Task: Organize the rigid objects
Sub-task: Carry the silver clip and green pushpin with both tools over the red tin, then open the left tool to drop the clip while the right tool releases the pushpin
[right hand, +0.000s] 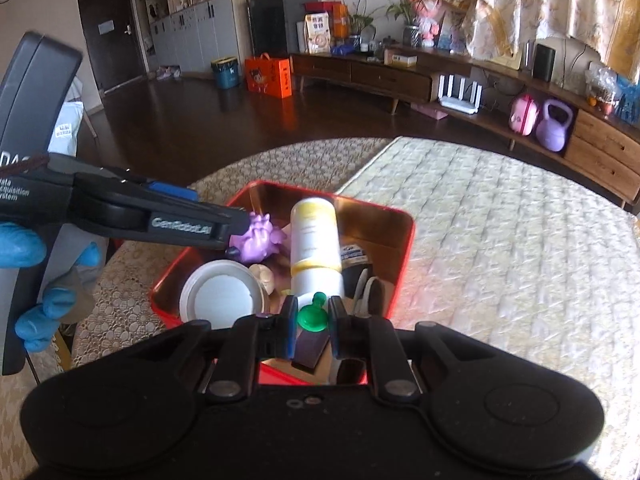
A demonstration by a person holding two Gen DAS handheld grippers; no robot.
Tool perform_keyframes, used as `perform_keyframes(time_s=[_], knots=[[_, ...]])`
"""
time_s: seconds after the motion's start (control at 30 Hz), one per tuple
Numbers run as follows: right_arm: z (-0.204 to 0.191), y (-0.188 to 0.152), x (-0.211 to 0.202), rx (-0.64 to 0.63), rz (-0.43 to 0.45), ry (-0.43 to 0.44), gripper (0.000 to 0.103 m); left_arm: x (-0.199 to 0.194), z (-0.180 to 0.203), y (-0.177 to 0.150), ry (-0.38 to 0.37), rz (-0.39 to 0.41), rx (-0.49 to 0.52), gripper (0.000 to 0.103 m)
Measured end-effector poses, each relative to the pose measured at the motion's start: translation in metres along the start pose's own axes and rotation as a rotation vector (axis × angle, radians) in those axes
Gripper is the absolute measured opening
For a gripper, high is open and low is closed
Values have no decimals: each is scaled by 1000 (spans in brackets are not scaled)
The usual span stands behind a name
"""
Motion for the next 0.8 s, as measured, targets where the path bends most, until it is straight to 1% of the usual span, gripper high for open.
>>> perform_keyframes(time_s=[0.33,0.57,0.67,0.8], knots=[[2,-10,33,17,-82,-19,15,36,12,1,-16,-63,27,57],[4,-17,42,32,-101,-30,15,43,18,3,-4,-59,64,58],[5,-18,43,40,-109,-29,17,43,21,2,-13,-59,63,58],[7,-17,45,45,-108,-33,19,43,24,1,3,-53,76,58]])
Point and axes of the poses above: each gripper's, at about its wrist camera, not at the fingertips, and x roughly the way its jaws point, z to its right, y to its top, the point moved 8 cm from there along x, roughly the way its jaws point, and after that the axes turned 10 degrees about x, right-handed, at the moved point
